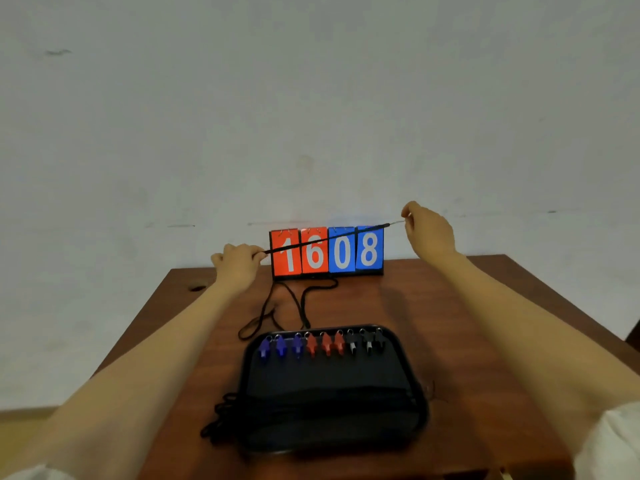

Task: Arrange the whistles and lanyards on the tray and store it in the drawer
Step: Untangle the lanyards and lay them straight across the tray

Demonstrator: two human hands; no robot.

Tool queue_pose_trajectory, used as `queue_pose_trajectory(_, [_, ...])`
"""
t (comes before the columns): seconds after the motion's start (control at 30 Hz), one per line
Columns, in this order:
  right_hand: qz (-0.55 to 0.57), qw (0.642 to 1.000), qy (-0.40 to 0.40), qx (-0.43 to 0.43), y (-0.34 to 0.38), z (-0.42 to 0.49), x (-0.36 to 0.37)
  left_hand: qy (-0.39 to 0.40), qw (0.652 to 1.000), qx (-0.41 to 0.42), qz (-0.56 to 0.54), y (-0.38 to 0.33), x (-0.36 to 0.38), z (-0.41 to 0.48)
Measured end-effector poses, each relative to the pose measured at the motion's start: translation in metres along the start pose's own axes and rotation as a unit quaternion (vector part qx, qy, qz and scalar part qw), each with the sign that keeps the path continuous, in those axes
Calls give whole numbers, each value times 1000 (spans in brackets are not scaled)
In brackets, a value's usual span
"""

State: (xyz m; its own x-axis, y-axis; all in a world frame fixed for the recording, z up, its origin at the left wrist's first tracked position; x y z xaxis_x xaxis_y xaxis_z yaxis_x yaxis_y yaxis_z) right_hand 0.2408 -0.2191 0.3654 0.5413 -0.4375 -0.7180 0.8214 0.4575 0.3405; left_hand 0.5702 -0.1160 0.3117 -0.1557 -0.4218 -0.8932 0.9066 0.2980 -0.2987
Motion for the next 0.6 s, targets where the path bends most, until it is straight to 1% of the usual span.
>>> queue_pose_trajectory(0.07, [-18,999,37,16,-14,-21,10,27,999,-19,41,11,13,-17])
queue_pose_trajectory(0.13, [-25,996,72,36,-26,-43,20,57,997,-31,48,21,25,-34])
queue_pose_trajectory(0.2, [-35,992,107,50,-35,-63,29,97,994,-41,23,30,37,-51])
queue_pose_trajectory(0.27, [-41,987,139,65,-41,-82,35,131,990,-43,-27,38,48,-69])
queue_pose_trajectory(0.33, [-44,982,167,79,-47,-99,40,141,985,-48,-86,45,56,-88])
queue_pose_trajectory(0.4, [-48,976,192,88,-52,-116,46,140,981,-68,-119,51,62,-105])
queue_pose_trajectory(0.5, [-53,967,228,102,-58,-141,53,149,975,-97,-130,56,71,-128])
queue_pose_trajectory(0.6, [-61,957,261,111,-63,-165,56,175,973,-99,-116,63,78,-146])
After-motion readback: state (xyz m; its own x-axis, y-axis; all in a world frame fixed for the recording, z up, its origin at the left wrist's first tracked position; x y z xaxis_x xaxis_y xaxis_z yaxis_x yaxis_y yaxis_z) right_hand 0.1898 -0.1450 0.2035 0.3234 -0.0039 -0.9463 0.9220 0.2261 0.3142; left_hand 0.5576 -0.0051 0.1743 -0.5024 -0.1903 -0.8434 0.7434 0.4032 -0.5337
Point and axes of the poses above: each hand's wrist, its own z-axis towards the middle knuckle, its own x-axis out of the palm, y = z × x, the point moved 3 cm from there along z, towards the middle knuckle, and after that the axes turned 5 degrees about z, right-handed, at the moved point
